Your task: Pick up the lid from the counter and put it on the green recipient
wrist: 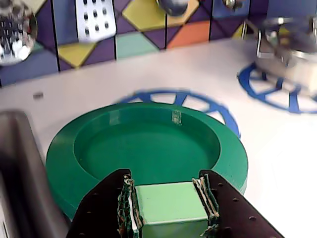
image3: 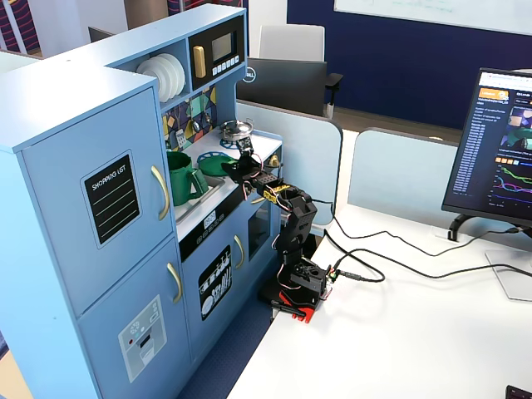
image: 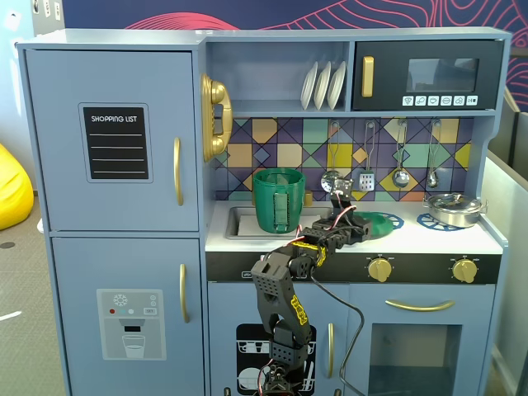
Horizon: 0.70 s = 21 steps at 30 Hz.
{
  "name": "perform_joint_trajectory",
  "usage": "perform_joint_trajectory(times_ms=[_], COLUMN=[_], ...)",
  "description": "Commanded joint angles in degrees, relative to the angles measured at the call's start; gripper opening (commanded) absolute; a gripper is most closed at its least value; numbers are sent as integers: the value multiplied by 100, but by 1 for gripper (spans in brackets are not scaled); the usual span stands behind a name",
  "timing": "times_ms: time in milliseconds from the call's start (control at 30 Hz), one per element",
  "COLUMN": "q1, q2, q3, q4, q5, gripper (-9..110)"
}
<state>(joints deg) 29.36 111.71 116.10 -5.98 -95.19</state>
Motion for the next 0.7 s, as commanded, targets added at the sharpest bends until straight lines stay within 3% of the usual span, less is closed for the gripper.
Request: perform_joint_trajectory(times_ms=[0,367,667], q1=[-79,-782,-1934], q2=[141,642,606], q3=[-1028,-3437,-4729], q4=[132,2628,3683], q5=[-53,44,-114], gripper=[0,0,0])
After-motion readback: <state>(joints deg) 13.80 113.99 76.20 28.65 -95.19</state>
